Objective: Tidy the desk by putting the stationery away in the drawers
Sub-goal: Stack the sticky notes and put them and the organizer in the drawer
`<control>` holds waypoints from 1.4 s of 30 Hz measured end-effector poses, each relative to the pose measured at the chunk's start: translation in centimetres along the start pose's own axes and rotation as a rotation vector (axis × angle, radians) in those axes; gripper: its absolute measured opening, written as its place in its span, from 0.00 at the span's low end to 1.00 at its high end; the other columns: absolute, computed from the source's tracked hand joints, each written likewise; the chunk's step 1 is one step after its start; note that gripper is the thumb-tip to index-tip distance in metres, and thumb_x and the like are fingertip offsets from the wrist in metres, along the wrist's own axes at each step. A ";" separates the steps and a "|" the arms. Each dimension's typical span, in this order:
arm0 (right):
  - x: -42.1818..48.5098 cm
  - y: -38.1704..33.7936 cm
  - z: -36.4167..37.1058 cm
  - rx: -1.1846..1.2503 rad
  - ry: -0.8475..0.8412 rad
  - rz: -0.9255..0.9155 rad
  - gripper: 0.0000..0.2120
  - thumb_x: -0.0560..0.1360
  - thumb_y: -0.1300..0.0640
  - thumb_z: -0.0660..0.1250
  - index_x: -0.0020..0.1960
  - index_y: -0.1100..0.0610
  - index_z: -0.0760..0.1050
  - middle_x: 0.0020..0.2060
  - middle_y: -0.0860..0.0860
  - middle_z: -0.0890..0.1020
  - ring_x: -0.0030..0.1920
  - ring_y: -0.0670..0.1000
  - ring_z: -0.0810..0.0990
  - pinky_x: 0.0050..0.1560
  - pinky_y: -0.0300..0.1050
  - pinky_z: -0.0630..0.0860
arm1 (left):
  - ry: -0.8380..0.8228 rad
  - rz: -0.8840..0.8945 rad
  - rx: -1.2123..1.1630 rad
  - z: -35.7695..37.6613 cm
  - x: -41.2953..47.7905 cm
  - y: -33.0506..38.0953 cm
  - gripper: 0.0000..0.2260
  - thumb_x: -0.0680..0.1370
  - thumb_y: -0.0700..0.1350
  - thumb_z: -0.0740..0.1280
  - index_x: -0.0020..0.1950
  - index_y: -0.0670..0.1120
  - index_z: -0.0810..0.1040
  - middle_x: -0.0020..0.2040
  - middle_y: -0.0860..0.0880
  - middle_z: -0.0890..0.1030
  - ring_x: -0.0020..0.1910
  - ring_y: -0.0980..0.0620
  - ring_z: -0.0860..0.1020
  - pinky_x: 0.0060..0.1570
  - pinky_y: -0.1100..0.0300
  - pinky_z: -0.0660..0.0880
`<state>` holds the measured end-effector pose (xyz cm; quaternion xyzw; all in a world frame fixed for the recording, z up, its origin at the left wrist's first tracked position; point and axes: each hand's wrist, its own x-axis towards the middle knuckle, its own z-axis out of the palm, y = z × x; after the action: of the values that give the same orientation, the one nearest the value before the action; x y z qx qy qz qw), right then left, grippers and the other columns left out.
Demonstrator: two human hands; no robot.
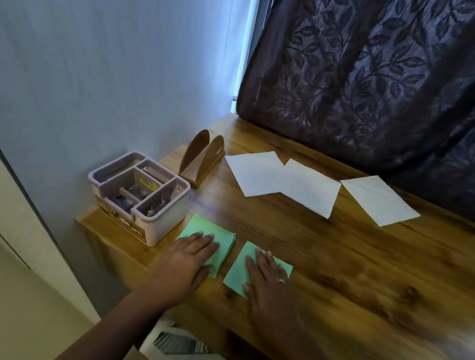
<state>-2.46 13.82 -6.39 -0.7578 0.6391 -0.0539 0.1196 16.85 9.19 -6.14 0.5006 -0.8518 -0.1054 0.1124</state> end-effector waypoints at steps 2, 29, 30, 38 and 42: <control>-0.1 -0.6 0.4 0.038 0.019 -0.018 0.42 0.66 0.40 0.28 0.76 0.54 0.48 0.76 0.53 0.46 0.73 0.51 0.36 0.66 0.45 0.30 | 0.001 -0.018 -0.003 -0.1 -0.1 -0.1 0.21 0.75 0.52 0.58 0.65 0.45 0.74 0.66 0.45 0.74 0.66 0.43 0.72 0.65 0.46 0.66; -12.3 17.7 -5.2 -0.098 0.322 0.240 0.23 0.74 0.47 0.54 0.62 0.57 0.76 0.62 0.55 0.78 0.59 0.55 0.78 0.55 0.49 0.76 | -0.155 0.393 0.093 5.1 7.2 21.9 0.40 0.69 0.65 0.34 0.77 0.46 0.47 0.78 0.47 0.48 0.76 0.50 0.43 0.69 0.58 0.31; -13.3 18.8 -5.5 -0.108 0.325 0.258 0.23 0.74 0.47 0.54 0.61 0.57 0.76 0.60 0.54 0.79 0.59 0.55 0.79 0.53 0.49 0.77 | -0.159 0.418 0.102 5.7 7.6 23.5 0.38 0.71 0.65 0.35 0.77 0.46 0.46 0.78 0.47 0.47 0.76 0.51 0.43 0.69 0.58 0.32; -20.7 28.7 -7.6 -0.059 0.434 0.340 0.21 0.75 0.48 0.56 0.62 0.58 0.72 0.60 0.56 0.78 0.62 0.53 0.72 0.56 0.47 0.77 | -0.185 0.626 0.024 9.4 10.9 36.1 0.41 0.69 0.65 0.34 0.77 0.43 0.48 0.78 0.46 0.49 0.77 0.50 0.46 0.69 0.59 0.33; -24.8 33.2 -8.7 -0.065 0.481 0.410 0.21 0.76 0.47 0.55 0.62 0.58 0.73 0.58 0.57 0.79 0.59 0.55 0.75 0.60 0.44 0.70 | -0.190 0.725 -0.018 11.2 11.7 43.0 0.39 0.71 0.64 0.38 0.76 0.42 0.51 0.77 0.45 0.52 0.77 0.50 0.48 0.68 0.60 0.34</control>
<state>-40.60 32.08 -4.55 -0.5823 0.7899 -0.1856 -0.0509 -27.70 20.19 -3.22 0.1533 -0.9795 -0.1123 0.0675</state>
